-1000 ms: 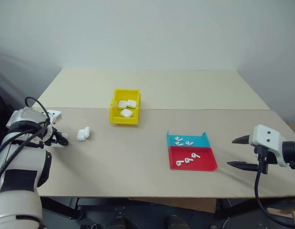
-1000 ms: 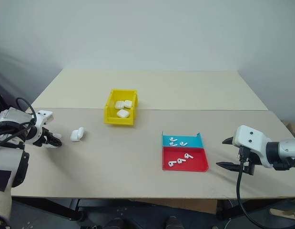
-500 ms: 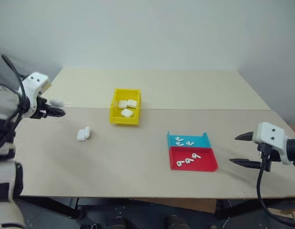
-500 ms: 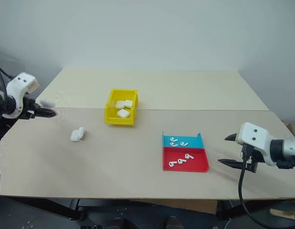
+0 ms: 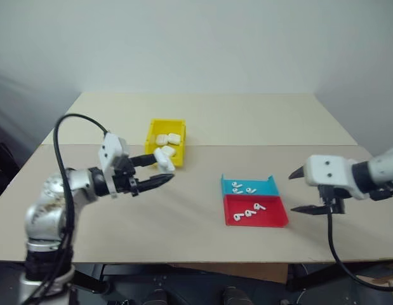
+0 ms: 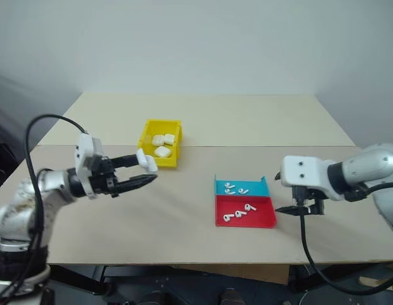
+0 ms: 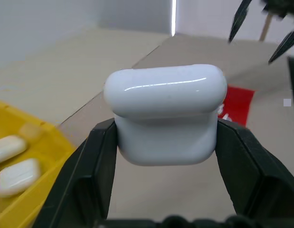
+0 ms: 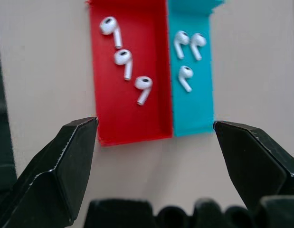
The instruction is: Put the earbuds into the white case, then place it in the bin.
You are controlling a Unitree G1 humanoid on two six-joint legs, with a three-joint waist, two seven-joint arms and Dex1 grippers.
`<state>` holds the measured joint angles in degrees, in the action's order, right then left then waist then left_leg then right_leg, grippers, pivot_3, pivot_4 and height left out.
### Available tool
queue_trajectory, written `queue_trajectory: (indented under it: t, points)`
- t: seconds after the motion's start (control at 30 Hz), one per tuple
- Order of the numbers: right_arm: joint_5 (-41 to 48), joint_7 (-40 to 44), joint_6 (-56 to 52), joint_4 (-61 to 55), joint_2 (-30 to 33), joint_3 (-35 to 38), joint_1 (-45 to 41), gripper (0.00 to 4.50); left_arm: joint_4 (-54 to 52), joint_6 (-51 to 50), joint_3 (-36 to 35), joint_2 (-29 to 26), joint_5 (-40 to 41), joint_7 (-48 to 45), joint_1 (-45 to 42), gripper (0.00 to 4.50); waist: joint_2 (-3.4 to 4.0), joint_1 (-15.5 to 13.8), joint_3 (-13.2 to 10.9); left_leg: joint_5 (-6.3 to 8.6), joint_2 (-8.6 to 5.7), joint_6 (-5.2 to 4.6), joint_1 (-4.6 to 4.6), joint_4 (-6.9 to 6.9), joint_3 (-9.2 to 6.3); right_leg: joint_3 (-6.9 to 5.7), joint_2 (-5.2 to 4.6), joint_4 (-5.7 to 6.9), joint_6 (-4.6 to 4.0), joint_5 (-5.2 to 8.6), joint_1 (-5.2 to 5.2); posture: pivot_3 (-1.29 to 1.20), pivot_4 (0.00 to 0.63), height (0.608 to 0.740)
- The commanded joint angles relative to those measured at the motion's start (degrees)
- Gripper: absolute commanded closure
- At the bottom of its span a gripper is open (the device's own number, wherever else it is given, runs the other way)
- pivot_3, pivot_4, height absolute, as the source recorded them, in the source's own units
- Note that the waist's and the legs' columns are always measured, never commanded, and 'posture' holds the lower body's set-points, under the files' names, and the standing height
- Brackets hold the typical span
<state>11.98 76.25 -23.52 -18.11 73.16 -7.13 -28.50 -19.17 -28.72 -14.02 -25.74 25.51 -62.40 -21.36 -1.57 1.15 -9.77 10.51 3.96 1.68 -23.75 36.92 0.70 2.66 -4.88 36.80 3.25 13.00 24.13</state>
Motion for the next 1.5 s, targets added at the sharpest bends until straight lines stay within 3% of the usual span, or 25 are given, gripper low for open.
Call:
queue_trajectory:
  t: [0.03,0.17,0.4,0.53,1.0,1.5]
  points:
    - [-2.7,4.2,-0.1,-2.2,-0.7,-4.3,-4.5,0.38,3.7,15.6,2.2,0.9,-1.5,-3.2,1.4,1.72,0.06,-0.2,0.0,0.0,0.0,0.0,0.0,0.0,0.0,0.0,0.0,0.0,-0.01,-0.01,0.01,0.0,0.15,0.74]
    - [-5.7,7.5,-1.4,-3.1,-2.9,-9.8,-9.3,1.59,9.8,25.5,4.5,1.6,-0.8,-7.1,2.3,1.72,0.09,-0.3,0.1,0.0,0.0,0.0,0.03,0.0,0.02,0.01,0.0,-0.02,0.01,0.01,0.0,0.0,0.15,0.74]
    - [-14.7,8.3,-2.9,-0.5,-9.7,-18.5,-14.8,1.59,11.6,32.1,8.1,2.6,1.5,-9.9,4.3,1.72,0.09,-0.3,0.1,0.0,0.0,0.0,-0.01,-0.01,0.02,0.01,0.0,-0.02,0.0,0.0,0.04,0.0,0.15,0.74]
    - [-17.6,8.5,-3.3,1.5,-13.5,-21.1,-16.8,2.5,10.7,32.7,10.1,2.9,1.0,-8.2,5.2,1.72,0.09,-0.3,0.1,0.0,0.0,0.0,0.0,-0.01,0.01,-0.01,0.0,-0.02,0.01,0.0,0.02,0.0,0.15,0.74]
    - [-26.5,8.9,-1.8,9.2,-21.7,-27.2,-19.4,2.5,7.1,33.1,12.4,0.6,1.3,-6.2,7.1,1.72,0.1,-0.3,0.1,0.0,0.0,0.0,0.0,-0.02,0.0,-0.03,0.0,-0.01,-0.06,-0.03,0.03,0.0,0.15,0.74]
    - [-29.3,9.3,-1.5,12.4,-25.0,-27.0,-19.0,2.5,7.1,32.5,12.6,-1.6,1.7,-3.7,6.7,1.72,0.1,-0.3,0.1,0.0,0.0,0.0,0.0,-0.04,0.0,-0.05,0.01,-0.03,-0.08,-0.05,0.03,0.0,0.15,0.74]
